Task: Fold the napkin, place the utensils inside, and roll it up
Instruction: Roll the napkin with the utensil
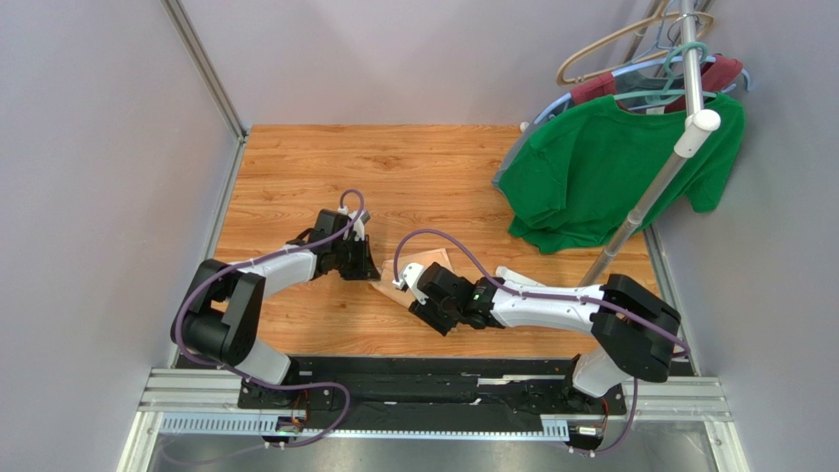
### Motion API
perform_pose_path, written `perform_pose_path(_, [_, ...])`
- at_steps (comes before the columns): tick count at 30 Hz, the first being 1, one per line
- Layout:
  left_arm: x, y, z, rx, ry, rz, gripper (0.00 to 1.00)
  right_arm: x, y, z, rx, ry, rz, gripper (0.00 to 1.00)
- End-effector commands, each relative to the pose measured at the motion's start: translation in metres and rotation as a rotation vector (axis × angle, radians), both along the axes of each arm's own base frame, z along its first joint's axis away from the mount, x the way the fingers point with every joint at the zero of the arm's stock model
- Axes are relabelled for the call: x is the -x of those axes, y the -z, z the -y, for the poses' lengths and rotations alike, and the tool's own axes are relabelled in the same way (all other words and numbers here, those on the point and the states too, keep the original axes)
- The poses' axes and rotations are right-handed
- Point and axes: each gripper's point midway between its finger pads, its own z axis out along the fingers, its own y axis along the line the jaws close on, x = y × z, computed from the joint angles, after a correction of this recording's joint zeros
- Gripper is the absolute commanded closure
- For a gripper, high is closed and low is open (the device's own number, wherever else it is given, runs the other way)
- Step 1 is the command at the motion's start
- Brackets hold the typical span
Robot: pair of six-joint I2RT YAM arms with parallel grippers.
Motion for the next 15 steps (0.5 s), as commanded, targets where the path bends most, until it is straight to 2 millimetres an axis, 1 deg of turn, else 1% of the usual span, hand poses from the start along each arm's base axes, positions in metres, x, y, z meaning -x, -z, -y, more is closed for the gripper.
perform_pose_path(1, [-0.010,-0.012,0.005,0.025,0.013,0.029,1.00,0.007,0.021,0.000,0.024,0.017,-0.055,0.55])
perform_pose_path(2, [-0.012,-0.016,0.007,0.033,0.014,0.038,1.00,0.008,0.024,0.000,0.023,0.014,-0.079,0.58])
perform_pose_path(4, [-0.013,-0.019,0.008,0.041,0.015,0.046,1.00,0.010,0.030,0.002,0.021,0.037,-0.117,0.60])
perform_pose_path(5, [-0.014,-0.024,0.009,0.048,0.015,0.060,1.00,0.010,0.032,0.002,0.015,0.044,-0.135,0.62])
perform_pose_path(6, [-0.014,-0.024,0.008,0.046,0.011,0.064,1.00,0.014,0.033,0.000,-0.003,0.034,-0.171,0.65])
perform_pose_path(7, [-0.016,-0.027,0.008,0.048,0.005,0.071,0.99,0.016,0.035,0.001,-0.008,0.039,-0.191,0.66])
perform_pose_path(8, [-0.017,-0.031,0.007,0.048,0.003,0.088,0.96,0.018,0.036,0.000,-0.028,0.039,-0.231,0.67])
perform_pose_path(9, [-0.018,-0.033,0.006,0.041,-0.007,0.099,0.86,0.018,0.036,-0.002,-0.046,0.042,-0.249,0.68])
perform_pose_path(10, [-0.019,-0.035,0.005,0.040,-0.015,0.112,0.80,0.019,0.037,-0.002,-0.064,0.046,-0.272,0.69])
perform_pose_path(11, [-0.021,-0.042,0.004,0.043,-0.021,0.136,0.74,0.021,0.039,0.000,-0.085,0.050,-0.321,0.71])
perform_pose_path(12, [-0.023,-0.046,0.002,0.037,-0.032,0.156,0.62,0.021,0.039,-0.001,-0.106,0.050,-0.338,0.72])
perform_pose_path(13, [-0.024,-0.048,0.000,0.037,-0.040,0.171,0.58,0.021,0.040,-0.001,-0.120,0.054,-0.362,0.72])
perform_pose_path(14, [-0.026,-0.058,-0.001,0.042,-0.049,0.204,0.52,0.023,0.042,0.000,-0.139,0.054,-0.406,0.74])
perform_pose_path(15, [-0.029,-0.062,-0.003,0.040,-0.063,0.232,0.50,0.022,0.043,-0.001,-0.154,0.052,-0.422,0.75])
